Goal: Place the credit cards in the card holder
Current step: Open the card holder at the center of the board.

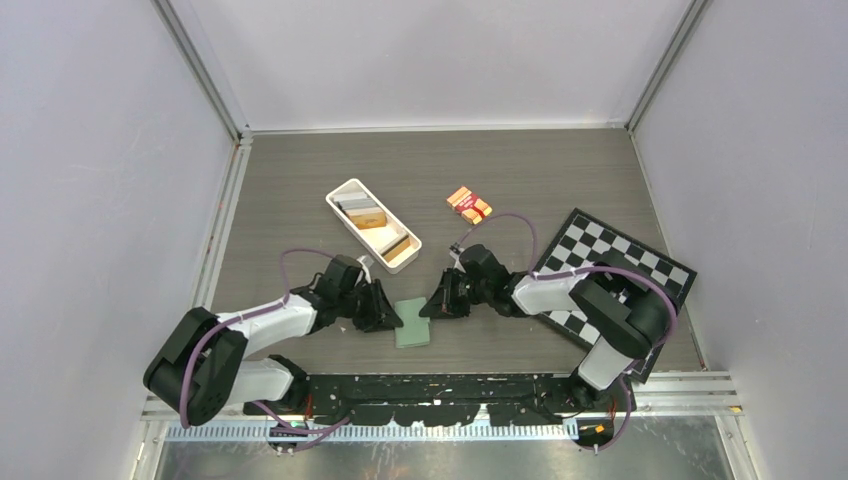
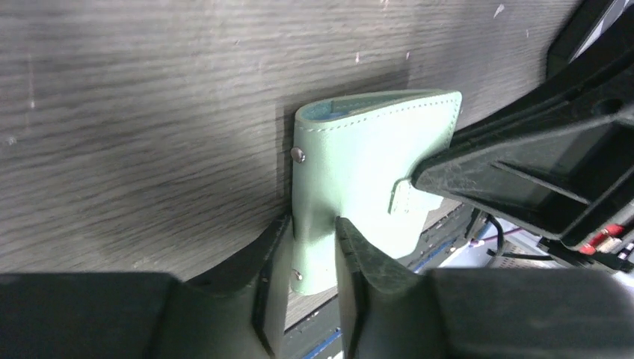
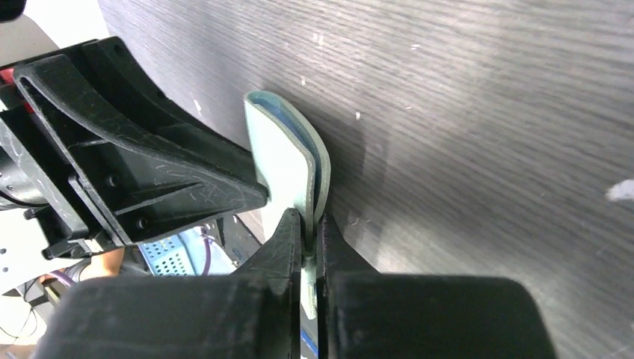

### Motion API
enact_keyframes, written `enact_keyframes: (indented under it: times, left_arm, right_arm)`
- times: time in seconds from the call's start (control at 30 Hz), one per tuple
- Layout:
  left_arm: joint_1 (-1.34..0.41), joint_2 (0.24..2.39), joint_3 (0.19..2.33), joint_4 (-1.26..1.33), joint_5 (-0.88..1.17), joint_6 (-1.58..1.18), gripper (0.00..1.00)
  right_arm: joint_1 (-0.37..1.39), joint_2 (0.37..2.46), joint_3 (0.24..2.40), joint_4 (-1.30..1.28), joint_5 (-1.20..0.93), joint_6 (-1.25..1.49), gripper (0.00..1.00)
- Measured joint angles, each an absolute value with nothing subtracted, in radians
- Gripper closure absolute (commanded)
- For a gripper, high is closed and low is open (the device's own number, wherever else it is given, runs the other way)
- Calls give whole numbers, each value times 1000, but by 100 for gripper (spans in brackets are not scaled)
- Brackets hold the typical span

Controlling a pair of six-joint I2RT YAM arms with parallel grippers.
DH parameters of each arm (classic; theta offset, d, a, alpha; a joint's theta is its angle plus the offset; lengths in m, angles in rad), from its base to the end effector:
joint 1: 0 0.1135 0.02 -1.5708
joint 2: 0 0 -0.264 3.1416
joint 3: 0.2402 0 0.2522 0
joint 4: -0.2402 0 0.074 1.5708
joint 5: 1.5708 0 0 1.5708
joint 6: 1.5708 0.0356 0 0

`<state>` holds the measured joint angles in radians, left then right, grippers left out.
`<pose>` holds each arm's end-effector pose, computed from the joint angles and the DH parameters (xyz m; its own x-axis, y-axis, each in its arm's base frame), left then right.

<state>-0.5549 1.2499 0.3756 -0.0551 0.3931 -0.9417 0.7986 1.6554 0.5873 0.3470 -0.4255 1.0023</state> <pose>0.1661 -0.1190 0.1290 -0.9517 -0.2888 -0.1039 -0.1497 0.7323 -0.6644 0.1938 0.2200 0.1205 -0.9801 0.0938 -0.1747 -0.0795 0.6211 0.7797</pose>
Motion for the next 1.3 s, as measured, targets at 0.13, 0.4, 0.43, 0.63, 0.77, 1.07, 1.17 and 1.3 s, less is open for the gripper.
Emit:
enact_keyframes:
  times: [0.13, 0.4, 0.43, 0.63, 0.77, 1.07, 1.17, 1.3]
  left_arm:
    - [-558, 1245, 411, -70, 365, -925, 46]
    - [-558, 1147, 520, -216, 276, -825, 20]
    - [-558, 1121, 536, -246, 266, -807, 17]
    - [-537, 1031, 668, -408, 223, -697, 10]
    - [-456, 1039, 788, -506, 242, -608, 10]
    - [-294, 1135, 948, -624, 307, -432, 10]
    - [-294, 1135, 948, -639, 303, -403, 10]
    - [-294, 1135, 948, -654, 278, -373, 10]
  right_arm:
    - [808, 1589, 631, 229, -397, 946, 100]
    - [811, 1382, 871, -279, -170, 685, 100]
    - [811, 1364, 914, -352, -123, 651, 99]
    - [810, 1336, 1069, -649, 109, 527, 100]
    - [811, 1336, 1083, -799, 218, 505, 99]
    - [831, 1388, 1096, -918, 392, 557, 100]
    - [860, 1439, 1121, -936, 433, 587, 100]
    - [907, 1535, 1164, -943, 466, 617, 88]
